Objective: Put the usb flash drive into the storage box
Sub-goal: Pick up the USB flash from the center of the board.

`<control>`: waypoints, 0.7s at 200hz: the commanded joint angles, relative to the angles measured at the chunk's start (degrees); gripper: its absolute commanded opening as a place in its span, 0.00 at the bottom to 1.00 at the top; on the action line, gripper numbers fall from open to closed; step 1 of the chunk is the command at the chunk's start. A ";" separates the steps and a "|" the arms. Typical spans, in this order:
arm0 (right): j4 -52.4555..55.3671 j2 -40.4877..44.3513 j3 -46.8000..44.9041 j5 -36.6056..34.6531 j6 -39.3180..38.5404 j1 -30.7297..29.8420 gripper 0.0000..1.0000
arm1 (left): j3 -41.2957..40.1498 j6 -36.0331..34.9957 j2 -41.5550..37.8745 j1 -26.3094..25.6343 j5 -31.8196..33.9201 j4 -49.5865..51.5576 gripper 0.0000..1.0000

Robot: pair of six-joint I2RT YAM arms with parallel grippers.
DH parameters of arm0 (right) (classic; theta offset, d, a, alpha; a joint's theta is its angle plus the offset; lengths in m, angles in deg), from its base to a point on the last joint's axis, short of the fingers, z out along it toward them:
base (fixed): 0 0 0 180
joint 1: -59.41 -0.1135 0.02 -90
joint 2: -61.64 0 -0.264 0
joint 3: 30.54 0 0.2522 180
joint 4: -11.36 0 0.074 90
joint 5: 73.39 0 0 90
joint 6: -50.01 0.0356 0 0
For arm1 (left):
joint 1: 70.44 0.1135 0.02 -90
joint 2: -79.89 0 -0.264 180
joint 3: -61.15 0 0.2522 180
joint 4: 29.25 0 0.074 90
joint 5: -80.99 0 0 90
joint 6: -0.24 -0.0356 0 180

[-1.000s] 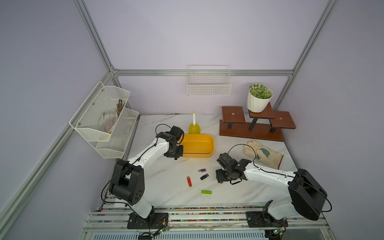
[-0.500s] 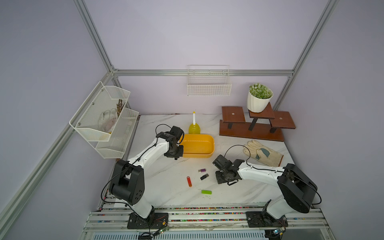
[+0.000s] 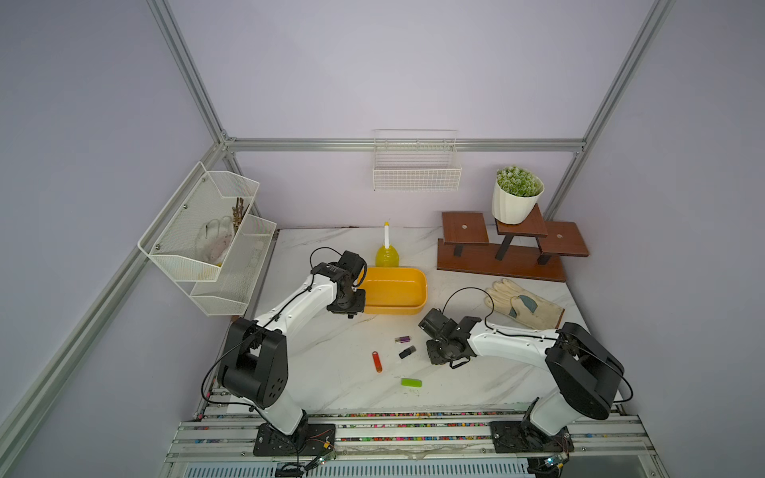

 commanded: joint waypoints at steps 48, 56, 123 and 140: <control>2.08 -1.75 0.63 -0.95 0.70 -0.70 0.15 | 0.96 -1.12 0.24 -0.11 -0.43 -0.34 0.00; 2.06 -1.84 0.61 -0.83 0.81 -0.73 0.11 | 1.02 -1.15 0.33 -0.15 -0.41 -0.34 0.00; 5.14 1.66 2.40 -1.74 1.61 -0.79 0.00 | 1.45 -1.28 0.10 -0.04 -0.19 -0.01 0.00; 9.26 3.56 5.49 -2.08 1.70 -0.79 0.00 | 2.53 -1.32 0.40 0.05 -0.15 0.85 0.00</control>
